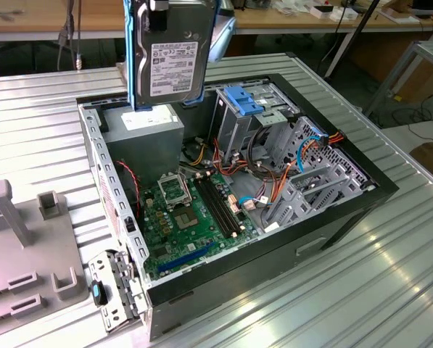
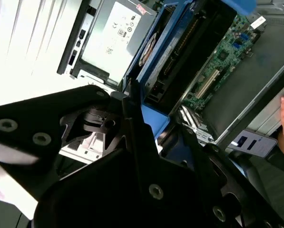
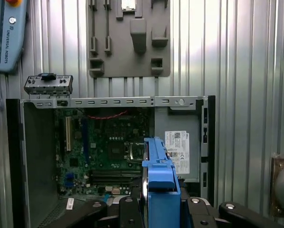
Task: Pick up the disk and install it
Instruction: 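Pick up the disk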
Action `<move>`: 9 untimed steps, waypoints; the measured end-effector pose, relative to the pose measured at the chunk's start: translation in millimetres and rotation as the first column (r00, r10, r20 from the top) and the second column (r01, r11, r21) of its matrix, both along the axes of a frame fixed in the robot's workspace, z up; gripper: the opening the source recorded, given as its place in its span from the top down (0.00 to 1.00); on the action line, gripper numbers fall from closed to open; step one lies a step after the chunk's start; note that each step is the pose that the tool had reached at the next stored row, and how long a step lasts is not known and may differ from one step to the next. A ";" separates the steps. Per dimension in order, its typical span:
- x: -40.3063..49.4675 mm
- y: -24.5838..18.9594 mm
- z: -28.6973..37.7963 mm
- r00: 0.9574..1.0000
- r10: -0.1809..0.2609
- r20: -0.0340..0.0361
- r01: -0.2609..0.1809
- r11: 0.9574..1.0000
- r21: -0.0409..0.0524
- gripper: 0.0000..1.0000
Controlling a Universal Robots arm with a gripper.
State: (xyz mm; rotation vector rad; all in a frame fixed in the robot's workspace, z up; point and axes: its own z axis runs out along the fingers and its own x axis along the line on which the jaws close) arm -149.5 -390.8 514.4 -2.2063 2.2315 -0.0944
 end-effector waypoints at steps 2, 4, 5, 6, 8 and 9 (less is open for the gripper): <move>1.2 -6.5 -0.8 1.000 0.000 0.000 0.000 1.000 0.000 0.63; 2.5 -12.5 -1.5 1.000 0.000 0.000 0.000 1.000 0.000 0.63; 3.1 -15.7 -2.0 1.000 0.000 0.000 0.000 1.000 0.000 0.63; 4.2 -20.3 -2.7 1.000 0.000 0.000 0.000 1.000 0.000 0.63; 6.9 -25.4 -3.7 1.000 0.000 0.000 0.000 1.000 0.000 0.63; 10.0 -27.6 -4.7 1.000 0.000 0.000 0.000 1.000 0.000 0.63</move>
